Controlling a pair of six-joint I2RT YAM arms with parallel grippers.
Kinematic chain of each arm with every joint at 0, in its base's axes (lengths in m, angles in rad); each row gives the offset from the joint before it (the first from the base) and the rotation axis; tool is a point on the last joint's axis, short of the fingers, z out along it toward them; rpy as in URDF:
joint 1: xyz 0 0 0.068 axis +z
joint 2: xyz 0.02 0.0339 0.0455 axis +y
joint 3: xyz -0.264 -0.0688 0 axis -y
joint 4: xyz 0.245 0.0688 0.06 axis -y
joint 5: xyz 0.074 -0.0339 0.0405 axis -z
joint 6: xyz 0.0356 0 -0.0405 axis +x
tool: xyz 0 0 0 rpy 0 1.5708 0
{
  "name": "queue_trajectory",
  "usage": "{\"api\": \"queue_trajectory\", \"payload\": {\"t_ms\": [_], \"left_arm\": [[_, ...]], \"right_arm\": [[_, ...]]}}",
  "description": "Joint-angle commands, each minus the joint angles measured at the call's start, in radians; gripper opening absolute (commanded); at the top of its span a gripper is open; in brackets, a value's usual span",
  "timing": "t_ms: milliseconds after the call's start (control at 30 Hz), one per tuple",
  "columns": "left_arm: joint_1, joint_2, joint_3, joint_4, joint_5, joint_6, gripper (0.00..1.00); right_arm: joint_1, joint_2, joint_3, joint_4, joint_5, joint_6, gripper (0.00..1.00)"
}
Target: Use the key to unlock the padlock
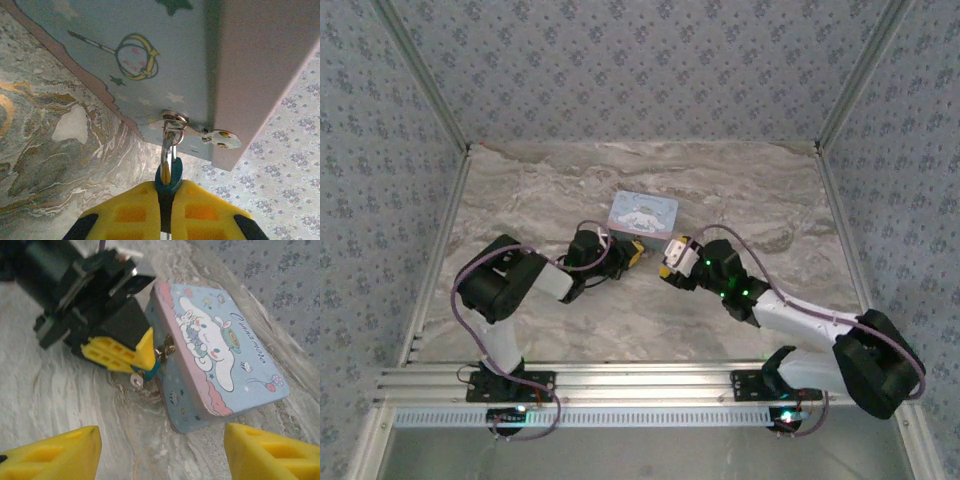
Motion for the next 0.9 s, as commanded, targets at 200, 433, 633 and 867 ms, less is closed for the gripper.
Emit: {"api": "queue_trajectory", "payload": {"t_ms": [200,433,633,867], "left_arm": [[-0.008,-0.030,0.020,-0.002,0.003,-0.023,0.00],[-0.009,-0.028,0.019,-0.004,0.004,-0.028,0.00],[-0.008,-0.028,0.019,-0.007,0.006,-0.030,0.00],[-0.008,-0.025,0.019,-0.006,0.009,-0.031,0.00]], "right_arm": [[0.085,0.222,0.043,0.181,0.139,-0.249,0.66],[0.091,0.362,0.103,0.271,0.147,-0.243,0.57],[0.103,0.448,0.130,0.331,0.166,-0.239,0.48],[0.106,0.490,0.148,0.347,0.178,-0.232,0.36]]}}
